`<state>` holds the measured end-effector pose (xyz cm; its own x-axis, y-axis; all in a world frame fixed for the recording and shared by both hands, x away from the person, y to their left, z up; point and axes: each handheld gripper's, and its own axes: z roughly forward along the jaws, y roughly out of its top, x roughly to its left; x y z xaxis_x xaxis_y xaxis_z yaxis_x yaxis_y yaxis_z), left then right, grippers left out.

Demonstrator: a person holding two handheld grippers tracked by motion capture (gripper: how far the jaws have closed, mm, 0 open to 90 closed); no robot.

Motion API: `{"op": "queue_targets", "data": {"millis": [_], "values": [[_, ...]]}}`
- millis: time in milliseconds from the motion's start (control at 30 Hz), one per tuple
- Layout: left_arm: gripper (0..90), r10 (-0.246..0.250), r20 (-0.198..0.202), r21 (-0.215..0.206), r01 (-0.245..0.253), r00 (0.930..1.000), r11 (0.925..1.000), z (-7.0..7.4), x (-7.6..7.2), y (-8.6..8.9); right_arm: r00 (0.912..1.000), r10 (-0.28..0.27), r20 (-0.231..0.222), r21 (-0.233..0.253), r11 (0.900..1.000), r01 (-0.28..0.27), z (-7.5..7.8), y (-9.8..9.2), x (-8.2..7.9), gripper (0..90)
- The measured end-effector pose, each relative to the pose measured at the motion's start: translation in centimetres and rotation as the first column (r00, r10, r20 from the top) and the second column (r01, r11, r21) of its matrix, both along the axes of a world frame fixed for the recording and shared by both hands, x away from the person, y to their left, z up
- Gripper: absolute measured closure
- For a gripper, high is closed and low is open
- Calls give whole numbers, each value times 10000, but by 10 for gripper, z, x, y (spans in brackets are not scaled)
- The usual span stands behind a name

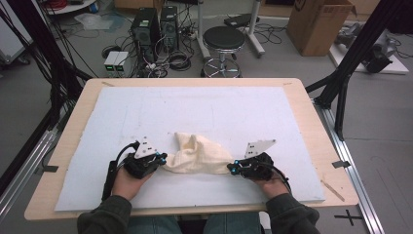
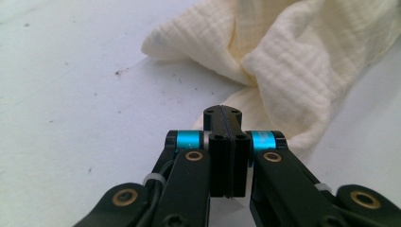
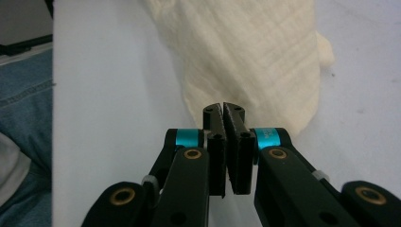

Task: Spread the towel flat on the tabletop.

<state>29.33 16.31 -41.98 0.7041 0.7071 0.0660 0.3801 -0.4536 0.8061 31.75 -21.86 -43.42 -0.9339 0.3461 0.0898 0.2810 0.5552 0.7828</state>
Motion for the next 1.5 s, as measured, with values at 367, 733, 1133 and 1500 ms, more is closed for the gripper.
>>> {"op": "queue_targets", "data": {"millis": [367,733,1133,1500], "values": [[895,-103,556,286,87,9984,9996,16,-54,20,9972,737,129,124,9972,-738,10,10,-25,879],[811,-866,88,254,864,9962,9959,3,-77,18,9914,1286,-262,-351,9910,-1294,4,15,-44,824],[604,-990,332,-934,1017,9945,9904,30,-30,16,9996,-131,254,619,9980,115,36,5,-4,646],[576,-261,-142,-1429,238,9996,9895,19,49,-11,9849,-1719,-204,303,9845,1725,9,12,57,706]]}}
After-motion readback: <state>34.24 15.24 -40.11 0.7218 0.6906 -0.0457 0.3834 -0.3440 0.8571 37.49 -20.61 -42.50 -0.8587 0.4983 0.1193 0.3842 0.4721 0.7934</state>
